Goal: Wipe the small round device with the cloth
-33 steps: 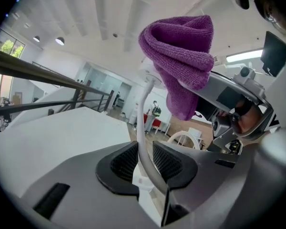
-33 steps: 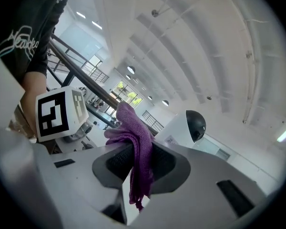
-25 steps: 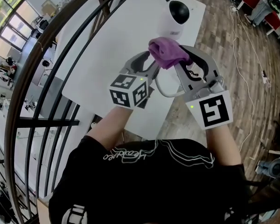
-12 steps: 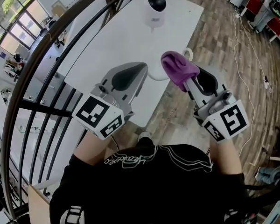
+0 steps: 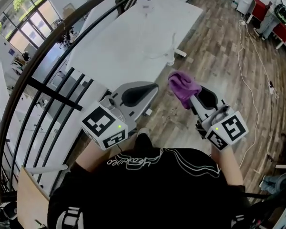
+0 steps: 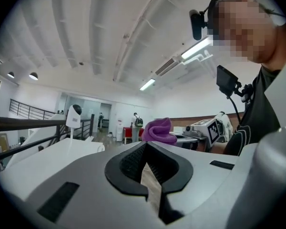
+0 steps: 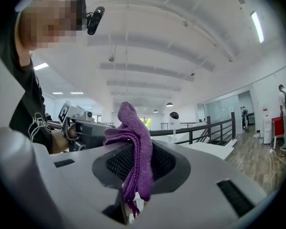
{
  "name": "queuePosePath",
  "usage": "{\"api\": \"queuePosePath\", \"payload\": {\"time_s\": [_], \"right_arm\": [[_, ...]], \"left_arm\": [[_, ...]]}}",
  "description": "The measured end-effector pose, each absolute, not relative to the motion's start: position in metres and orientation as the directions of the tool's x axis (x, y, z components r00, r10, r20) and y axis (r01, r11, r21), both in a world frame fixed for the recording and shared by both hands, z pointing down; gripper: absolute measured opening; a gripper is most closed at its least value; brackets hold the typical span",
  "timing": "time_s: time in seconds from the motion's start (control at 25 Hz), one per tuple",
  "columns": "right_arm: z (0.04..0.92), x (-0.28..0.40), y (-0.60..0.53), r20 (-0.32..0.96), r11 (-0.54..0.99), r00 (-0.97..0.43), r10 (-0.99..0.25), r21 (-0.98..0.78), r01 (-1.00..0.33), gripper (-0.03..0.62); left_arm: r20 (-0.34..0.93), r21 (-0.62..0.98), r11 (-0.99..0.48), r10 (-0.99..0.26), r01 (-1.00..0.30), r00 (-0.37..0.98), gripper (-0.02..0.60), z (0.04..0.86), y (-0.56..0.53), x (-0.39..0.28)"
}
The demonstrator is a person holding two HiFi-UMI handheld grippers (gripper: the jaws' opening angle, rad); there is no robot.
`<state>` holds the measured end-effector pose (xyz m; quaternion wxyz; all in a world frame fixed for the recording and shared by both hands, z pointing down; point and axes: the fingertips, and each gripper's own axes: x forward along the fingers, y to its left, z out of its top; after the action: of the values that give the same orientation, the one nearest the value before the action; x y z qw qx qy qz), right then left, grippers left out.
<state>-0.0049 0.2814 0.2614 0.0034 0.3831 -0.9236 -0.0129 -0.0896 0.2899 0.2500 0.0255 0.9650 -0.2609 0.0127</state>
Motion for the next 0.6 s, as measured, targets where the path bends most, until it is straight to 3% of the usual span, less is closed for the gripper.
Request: {"api": "queuePosePath", "payload": {"time_s": [0.28, 0.6], "right_arm": [[0.272, 0.005, 0.353, 0.003, 0.774, -0.775, -0.632, -0.036, -0.632, 0.072], [0.291, -0.004, 0.383, 0.031, 0.800, -0.803, -0.595, -0.072, -0.596, 0.072]], "left_arm": [[0.057, 0.014, -0.840, -0.541, -0.542, 0.839, 0.008, 0.260, 0.368, -0.070], [0.047, 0.092, -0.811, -0.576, -0.578, 0.816, 0.008, 0.275, 0.397, -0.076]]}}
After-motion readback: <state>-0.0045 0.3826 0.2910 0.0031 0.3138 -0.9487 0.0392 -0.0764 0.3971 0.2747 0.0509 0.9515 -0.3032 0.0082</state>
